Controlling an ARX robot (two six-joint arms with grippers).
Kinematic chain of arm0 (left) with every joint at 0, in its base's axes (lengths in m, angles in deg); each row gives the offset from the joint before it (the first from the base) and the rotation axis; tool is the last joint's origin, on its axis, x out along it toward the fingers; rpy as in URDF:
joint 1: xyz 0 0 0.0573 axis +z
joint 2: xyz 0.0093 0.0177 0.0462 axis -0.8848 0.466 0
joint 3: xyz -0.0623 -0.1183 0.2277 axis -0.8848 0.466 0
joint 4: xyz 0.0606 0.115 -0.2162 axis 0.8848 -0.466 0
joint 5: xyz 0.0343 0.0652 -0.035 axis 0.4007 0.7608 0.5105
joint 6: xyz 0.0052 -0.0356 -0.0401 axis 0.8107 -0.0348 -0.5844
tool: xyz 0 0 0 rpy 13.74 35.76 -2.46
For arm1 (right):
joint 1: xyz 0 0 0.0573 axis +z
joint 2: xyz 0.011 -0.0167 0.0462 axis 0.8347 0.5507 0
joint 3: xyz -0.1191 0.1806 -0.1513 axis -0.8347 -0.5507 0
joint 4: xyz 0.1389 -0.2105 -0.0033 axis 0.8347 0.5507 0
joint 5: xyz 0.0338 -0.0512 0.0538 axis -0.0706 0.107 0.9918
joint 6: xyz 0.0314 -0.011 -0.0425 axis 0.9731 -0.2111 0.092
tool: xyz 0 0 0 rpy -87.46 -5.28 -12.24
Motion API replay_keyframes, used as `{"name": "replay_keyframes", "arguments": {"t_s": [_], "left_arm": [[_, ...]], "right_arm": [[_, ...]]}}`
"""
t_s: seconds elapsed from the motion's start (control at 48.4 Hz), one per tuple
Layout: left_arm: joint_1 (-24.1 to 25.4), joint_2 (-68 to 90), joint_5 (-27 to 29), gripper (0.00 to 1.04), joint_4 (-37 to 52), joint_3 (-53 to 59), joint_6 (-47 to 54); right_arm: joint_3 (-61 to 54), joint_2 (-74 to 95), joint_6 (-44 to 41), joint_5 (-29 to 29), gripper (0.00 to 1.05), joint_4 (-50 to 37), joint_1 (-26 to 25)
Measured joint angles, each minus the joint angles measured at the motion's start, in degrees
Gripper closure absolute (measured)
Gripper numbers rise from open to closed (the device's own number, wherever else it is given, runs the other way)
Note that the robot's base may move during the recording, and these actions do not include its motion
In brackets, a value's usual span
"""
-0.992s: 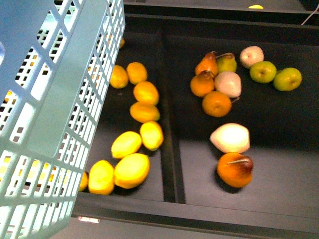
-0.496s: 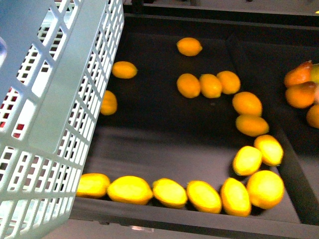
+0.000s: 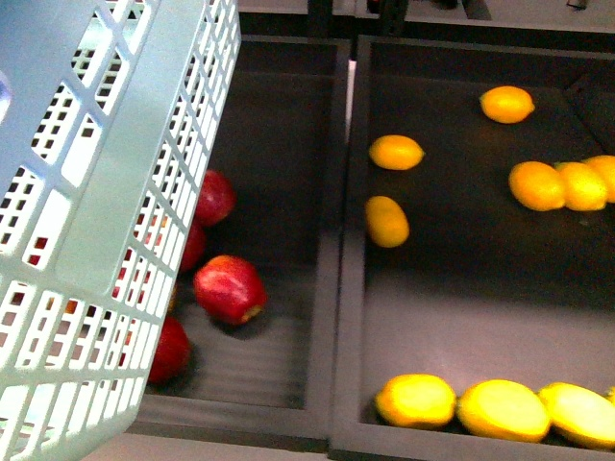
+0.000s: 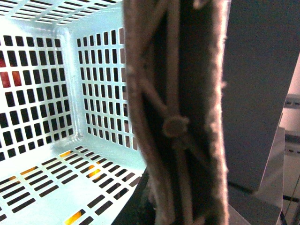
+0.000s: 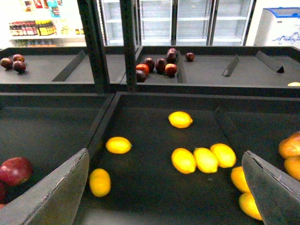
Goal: Pick lemon and mango into basket
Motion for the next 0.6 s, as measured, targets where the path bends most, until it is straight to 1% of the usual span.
{"name": "replay_keyframes", "arguments": {"t_s": [0.476, 0.6], "left_arm": [[0.0, 0.1, -0.2, 1.00, 0.0, 0.0, 0.0], [0.3, 0.1, 0.7, 1.00, 0.0, 0.0, 0.1]], "right_arm": [[0.0, 0.0, 0.0, -0.1, 0.09, 0.0, 0.0], [0.0, 0.0, 0.0, 0.6, 0.09, 0.0, 0.0]]}}
